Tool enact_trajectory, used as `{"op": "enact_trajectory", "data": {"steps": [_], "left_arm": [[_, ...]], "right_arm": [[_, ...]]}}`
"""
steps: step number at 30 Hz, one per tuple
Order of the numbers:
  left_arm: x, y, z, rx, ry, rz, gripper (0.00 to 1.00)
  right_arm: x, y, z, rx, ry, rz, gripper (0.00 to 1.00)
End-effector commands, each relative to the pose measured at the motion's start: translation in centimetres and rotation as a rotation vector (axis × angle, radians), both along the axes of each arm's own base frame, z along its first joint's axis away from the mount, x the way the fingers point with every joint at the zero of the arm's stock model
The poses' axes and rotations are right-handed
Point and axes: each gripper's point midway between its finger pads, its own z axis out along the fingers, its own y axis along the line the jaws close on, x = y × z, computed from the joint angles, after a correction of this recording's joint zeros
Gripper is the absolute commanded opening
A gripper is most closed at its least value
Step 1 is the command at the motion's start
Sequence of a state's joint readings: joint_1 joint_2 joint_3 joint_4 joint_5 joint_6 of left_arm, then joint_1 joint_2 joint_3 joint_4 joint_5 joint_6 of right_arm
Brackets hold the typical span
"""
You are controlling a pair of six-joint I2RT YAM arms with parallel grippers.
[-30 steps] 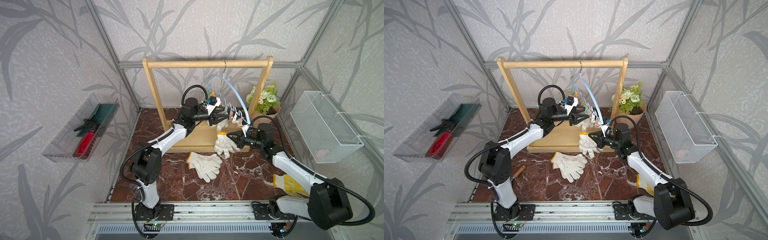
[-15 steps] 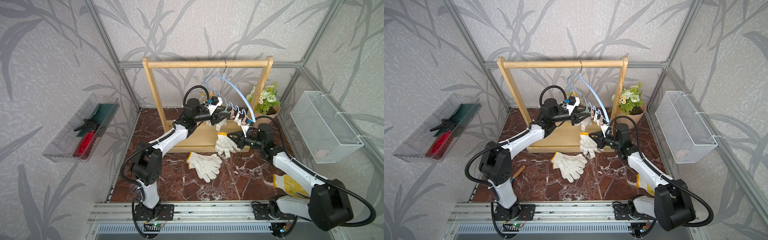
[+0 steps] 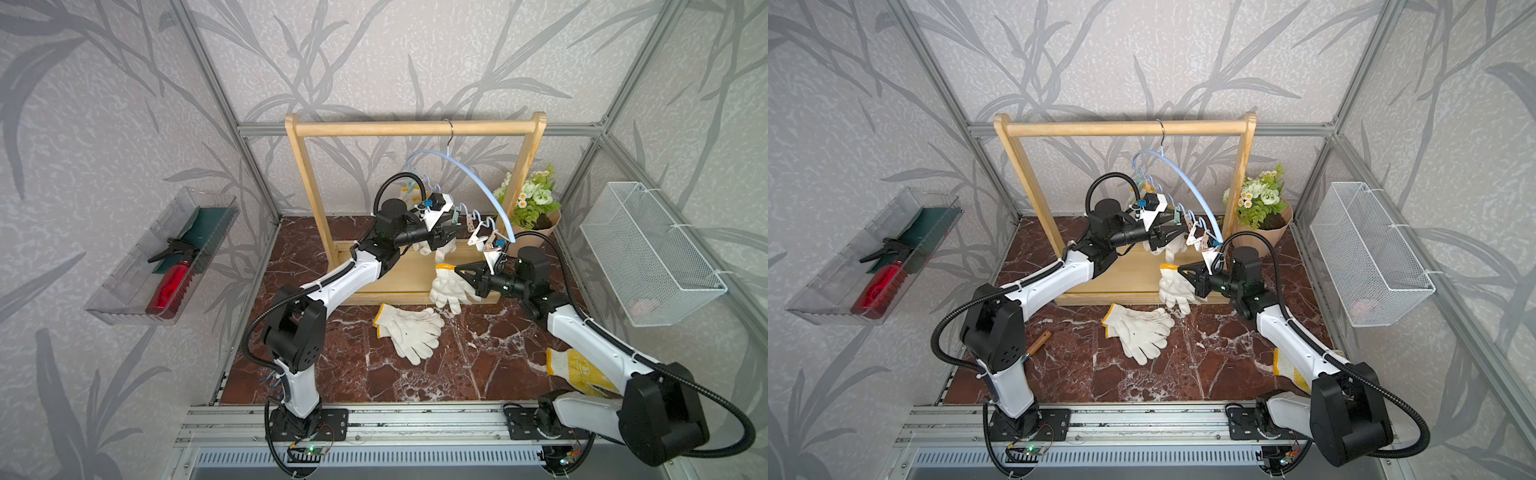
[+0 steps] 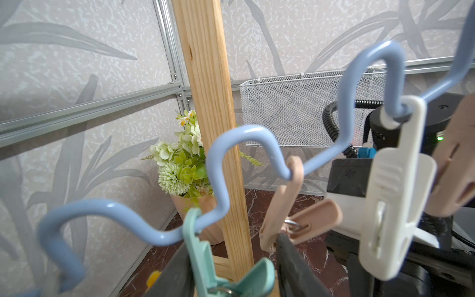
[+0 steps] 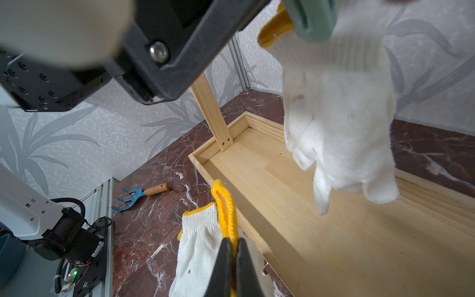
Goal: Clip the gloves onto a hanger to dry
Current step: Open the clamp at the hanger, then clamp the glove onto the hanger.
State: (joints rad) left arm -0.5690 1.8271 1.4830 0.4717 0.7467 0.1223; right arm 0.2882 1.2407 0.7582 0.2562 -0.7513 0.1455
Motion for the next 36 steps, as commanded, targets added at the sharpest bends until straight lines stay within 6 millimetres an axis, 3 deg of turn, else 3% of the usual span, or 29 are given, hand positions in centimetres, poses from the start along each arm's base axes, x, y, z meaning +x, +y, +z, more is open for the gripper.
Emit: {"op": "enact_trajectory", "data": {"steps": [1,13,20,24,27,34,36], "left_arm": [[0.3,0.2,2.2,-0.020,-0.075,0.055,0.47],[-0.6,0.7,2.6,-0.008,-0.093,0.054,0.33],[-1.0,0.6,2.2,-0.002,-0.080,0.033,0.20],[-1.2,0.6,2.0,0.005,-0.075,0.024,0.19],[-1.4,0.6,1.9,0.010,-0.069,0.017,0.18],[-2.5,1.0,1.6,0.033,-0.046,-0.017,0.01],[-2.7,1.2,1.4,0.045,-0.035,-0.021,0.00]], "right_arm": [[-0.3,-0.2,1.1,0.003,-0.035,0.006,0.00],[-0.1,-0.1,1.0,0.008,-0.034,0.008,0.00],[0.4,0.0,0.4,0.009,-0.026,-0.001,0.00],[0.9,0.2,0.3,0.015,-0.029,0.002,0.00],[1.5,0.4,0.7,0.020,-0.039,0.010,0.00],[3.8,0.5,2.6,0.070,-0.055,0.094,0.00],[4.3,0.8,3.4,0.079,-0.064,0.125,0.00]]}}
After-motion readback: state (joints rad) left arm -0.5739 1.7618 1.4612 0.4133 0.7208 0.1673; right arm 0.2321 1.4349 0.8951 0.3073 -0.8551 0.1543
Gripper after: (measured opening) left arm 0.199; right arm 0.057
